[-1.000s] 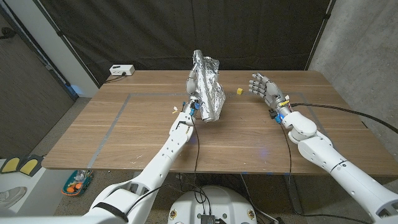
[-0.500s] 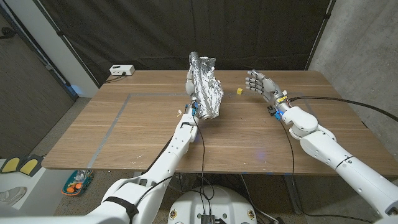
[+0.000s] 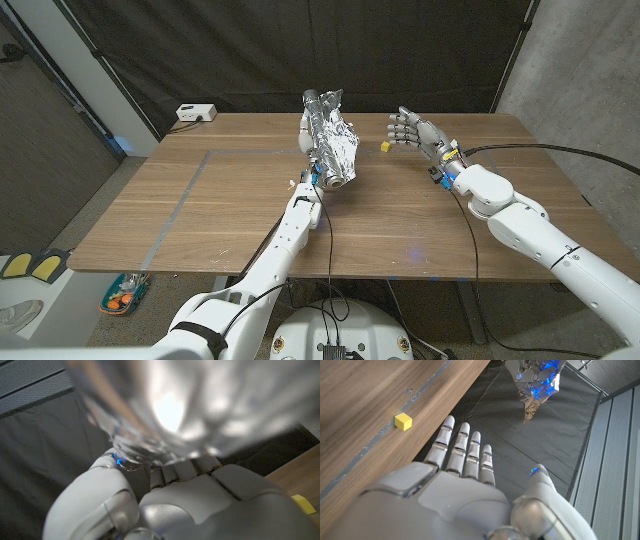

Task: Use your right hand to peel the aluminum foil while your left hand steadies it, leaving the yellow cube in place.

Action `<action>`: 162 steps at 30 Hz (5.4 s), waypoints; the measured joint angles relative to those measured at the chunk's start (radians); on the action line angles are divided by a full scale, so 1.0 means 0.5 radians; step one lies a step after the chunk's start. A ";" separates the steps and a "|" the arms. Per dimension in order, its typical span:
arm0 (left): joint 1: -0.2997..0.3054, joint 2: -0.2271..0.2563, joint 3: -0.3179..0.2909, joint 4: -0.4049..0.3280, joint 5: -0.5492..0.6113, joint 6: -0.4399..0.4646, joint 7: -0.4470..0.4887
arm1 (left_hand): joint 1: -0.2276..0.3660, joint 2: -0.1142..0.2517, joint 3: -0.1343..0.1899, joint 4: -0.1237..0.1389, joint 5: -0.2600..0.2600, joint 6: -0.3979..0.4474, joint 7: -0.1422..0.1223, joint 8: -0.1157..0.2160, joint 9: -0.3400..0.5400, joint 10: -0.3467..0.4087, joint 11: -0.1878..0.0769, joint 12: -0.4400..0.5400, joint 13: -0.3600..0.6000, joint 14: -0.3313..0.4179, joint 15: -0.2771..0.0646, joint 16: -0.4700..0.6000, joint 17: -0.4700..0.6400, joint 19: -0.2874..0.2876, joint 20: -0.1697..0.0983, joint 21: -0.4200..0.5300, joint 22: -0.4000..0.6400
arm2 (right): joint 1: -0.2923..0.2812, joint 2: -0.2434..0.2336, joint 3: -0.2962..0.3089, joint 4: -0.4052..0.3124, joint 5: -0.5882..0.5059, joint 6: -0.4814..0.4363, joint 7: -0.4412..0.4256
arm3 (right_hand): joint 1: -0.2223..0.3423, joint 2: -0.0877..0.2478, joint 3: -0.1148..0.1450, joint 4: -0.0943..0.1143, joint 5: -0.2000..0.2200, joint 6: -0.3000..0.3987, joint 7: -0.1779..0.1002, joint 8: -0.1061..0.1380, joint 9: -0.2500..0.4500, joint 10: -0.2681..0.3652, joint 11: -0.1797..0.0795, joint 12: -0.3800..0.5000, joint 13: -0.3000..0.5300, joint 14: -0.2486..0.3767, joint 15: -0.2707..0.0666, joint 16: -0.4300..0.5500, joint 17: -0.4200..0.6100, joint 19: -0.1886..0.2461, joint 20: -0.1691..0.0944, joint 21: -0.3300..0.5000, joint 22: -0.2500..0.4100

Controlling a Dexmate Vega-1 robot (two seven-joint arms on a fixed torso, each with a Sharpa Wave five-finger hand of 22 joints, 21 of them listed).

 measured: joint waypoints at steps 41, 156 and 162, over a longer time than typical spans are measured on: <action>0.098 -0.019 0.079 -0.211 0.114 -0.152 0.481 | -0.192 -0.230 0.131 0.087 0.119 -0.024 -0.084 0.043 0.041 -0.020 -0.110 -0.138 -0.196 -0.135 -0.014 -0.181 -0.157 0.084 -0.027 -0.339 0.000 | 0.331 -0.439 -0.183 -0.504 -0.163 -0.901 0.416 | 0.208 0.015 -0.035 -0.091 0.023 0.273 0.103 -0.023 0.010 0.281 0.012 -0.030 0.029 0.381 -0.155 0.105 0.185 0.060 -0.185 0.267 0.244; -0.133 -0.052 0.078 0.250 0.264 -0.315 0.073 | -0.320 -0.569 -0.833 -0.263 -0.263 -0.591 -0.080 -0.296 -0.248 -0.537 0.015 -0.494 -0.609 -0.825 0.226 -0.248 -0.675 0.048 0.216 -0.746 0.019 | 0.593 0.287 -0.746 -0.575 -1.027 -1.619 -0.550 | 2.002 0.201 -0.206 -0.097 0.036 1.546 -0.154 0.259 0.316 1.647 -0.495 1.054 1.224 1.293 -0.553 1.546 1.701 0.385 -0.439 1.947 0.752; -0.130 -0.052 0.068 0.247 0.263 -0.298 0.058 | -0.320 -0.569 -0.846 -0.266 -0.263 -0.591 -0.080 -0.304 -0.261 -0.537 0.015 -0.494 -0.619 -0.825 0.225 -0.239 -0.684 0.048 0.216 -0.746 0.023 | 0.568 0.298 -0.721 -0.585 -1.120 -1.567 -0.618 | 2.010 0.204 -0.206 -0.097 0.031 1.546 -0.154 0.259 0.317 1.647 -0.494 1.054 1.226 1.296 -0.549 1.525 1.720 0.385 -0.438 1.987 0.742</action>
